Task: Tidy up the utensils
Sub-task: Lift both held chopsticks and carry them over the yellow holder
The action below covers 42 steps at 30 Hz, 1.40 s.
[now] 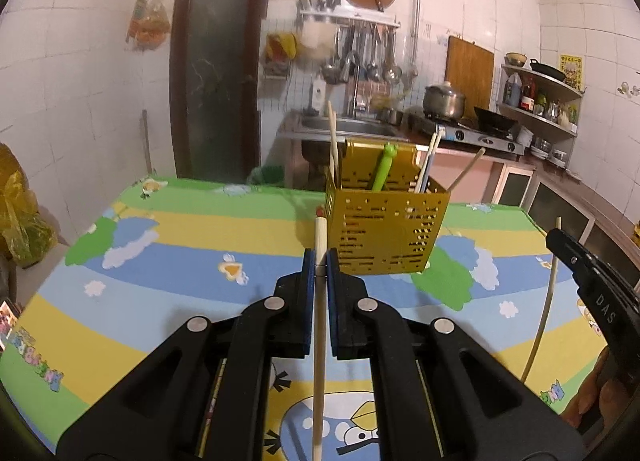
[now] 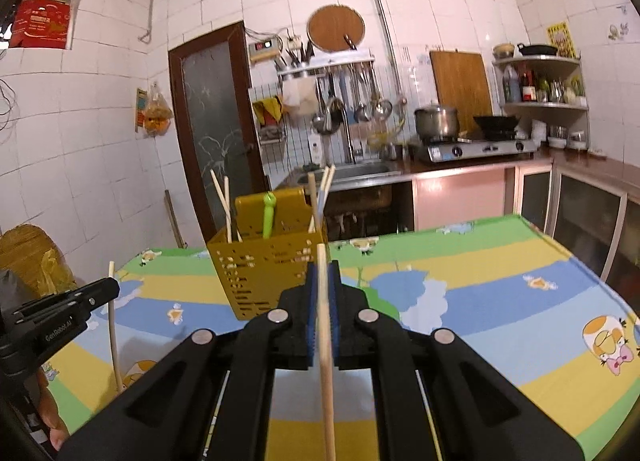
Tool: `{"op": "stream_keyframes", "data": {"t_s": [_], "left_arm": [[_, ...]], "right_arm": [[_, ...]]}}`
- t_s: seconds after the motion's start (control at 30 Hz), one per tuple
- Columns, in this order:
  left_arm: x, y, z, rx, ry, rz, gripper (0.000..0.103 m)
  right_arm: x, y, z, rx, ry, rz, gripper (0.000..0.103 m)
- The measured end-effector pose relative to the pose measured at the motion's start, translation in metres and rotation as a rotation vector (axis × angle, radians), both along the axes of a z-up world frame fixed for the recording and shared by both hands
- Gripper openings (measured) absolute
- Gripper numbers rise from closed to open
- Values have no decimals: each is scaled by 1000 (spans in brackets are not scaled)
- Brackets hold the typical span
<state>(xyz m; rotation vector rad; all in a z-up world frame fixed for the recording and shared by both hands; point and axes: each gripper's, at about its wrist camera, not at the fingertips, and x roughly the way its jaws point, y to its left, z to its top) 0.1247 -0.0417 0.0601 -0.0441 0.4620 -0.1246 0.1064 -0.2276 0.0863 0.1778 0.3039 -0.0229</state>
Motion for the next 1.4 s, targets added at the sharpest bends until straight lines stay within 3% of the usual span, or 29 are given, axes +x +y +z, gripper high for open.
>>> {"op": "stream_keyframes", "data": {"t_s": [0.6,1.4], "left_arm": [[-24,24,14,-14,-74,19,5],[-14,24,27,-6,-94,14,5]], "right_arm": [[-15,16,21,-42,-49,-5,6],[-8,25,29,-72,-58,29,6]]}}
